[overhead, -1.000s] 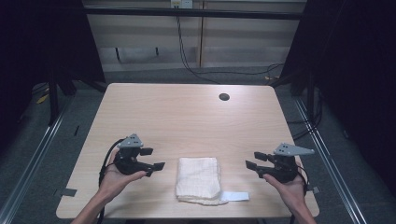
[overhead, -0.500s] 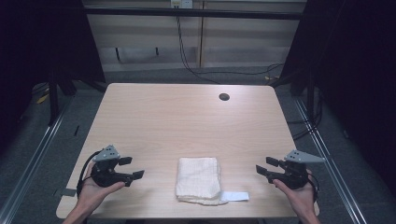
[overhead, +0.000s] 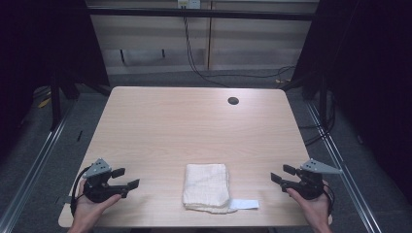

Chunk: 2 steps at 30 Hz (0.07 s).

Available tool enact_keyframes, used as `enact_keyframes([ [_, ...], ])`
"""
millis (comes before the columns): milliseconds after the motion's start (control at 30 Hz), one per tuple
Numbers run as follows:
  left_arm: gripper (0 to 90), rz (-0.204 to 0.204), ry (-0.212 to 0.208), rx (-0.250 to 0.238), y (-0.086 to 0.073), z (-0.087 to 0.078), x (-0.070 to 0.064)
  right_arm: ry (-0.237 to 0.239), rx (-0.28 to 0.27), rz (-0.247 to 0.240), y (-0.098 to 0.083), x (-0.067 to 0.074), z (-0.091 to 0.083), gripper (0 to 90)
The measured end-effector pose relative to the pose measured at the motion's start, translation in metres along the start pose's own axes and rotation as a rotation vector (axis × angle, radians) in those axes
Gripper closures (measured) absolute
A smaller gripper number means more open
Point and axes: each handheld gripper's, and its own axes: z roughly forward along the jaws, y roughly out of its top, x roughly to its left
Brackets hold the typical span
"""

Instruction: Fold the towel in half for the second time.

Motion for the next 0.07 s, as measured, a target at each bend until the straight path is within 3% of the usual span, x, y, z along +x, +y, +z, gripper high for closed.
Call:
enact_keyframes([
  [67,26.4,-0.004,-0.002,0.001,-0.0003,0.0003,0.0007,0.008,-0.003,-0.001,0.0001,0.0000,0.0003,33.8],
])
